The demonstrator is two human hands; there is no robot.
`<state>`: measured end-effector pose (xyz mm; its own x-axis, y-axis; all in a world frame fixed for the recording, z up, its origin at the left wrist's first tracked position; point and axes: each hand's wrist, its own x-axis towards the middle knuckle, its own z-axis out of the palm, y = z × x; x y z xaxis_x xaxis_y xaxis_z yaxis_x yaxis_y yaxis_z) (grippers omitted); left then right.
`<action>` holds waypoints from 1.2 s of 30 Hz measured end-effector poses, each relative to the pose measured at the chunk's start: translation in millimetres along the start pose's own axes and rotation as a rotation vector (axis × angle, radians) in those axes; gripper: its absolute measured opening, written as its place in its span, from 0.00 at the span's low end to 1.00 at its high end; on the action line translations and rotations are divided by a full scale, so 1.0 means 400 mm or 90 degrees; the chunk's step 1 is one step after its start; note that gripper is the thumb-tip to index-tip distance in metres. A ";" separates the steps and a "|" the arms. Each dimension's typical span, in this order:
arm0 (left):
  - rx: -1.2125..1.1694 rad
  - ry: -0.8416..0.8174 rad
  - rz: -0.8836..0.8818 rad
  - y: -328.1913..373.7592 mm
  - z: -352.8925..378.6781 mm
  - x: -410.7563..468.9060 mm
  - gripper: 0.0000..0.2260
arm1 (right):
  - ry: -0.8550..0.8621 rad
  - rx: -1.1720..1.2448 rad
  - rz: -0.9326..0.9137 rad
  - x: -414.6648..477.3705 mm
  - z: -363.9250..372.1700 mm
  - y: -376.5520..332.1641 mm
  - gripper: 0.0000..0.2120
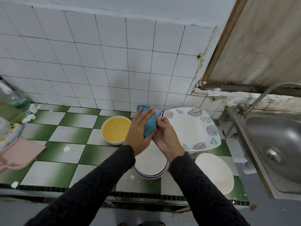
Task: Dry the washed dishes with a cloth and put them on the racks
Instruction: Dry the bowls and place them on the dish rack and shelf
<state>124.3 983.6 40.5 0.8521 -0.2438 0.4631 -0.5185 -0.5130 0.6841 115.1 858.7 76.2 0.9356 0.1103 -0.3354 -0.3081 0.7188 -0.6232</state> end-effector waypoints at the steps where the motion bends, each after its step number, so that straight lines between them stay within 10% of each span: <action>1: 0.028 -0.012 0.034 -0.001 0.003 -0.003 0.26 | -0.002 0.001 -0.003 -0.003 0.001 0.001 0.05; 6: -0.126 0.027 -0.065 -0.004 -0.003 0.009 0.22 | -0.032 -0.095 -0.027 -0.013 0.005 0.003 0.06; 18: 0.108 -0.068 0.137 -0.011 -0.020 0.012 0.25 | 0.016 -0.060 0.008 0.002 0.001 -0.010 0.27; 36: -0.301 -0.006 -0.228 0.016 -0.043 0.057 0.24 | 0.014 -0.345 -0.080 0.023 -0.053 0.007 0.10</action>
<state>139.2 989.0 65.3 0.9794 -0.1313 0.1534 -0.1718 -0.1430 0.9747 119.2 847.0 56.4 0.9688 0.0286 -0.2461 -0.2446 0.2684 -0.9317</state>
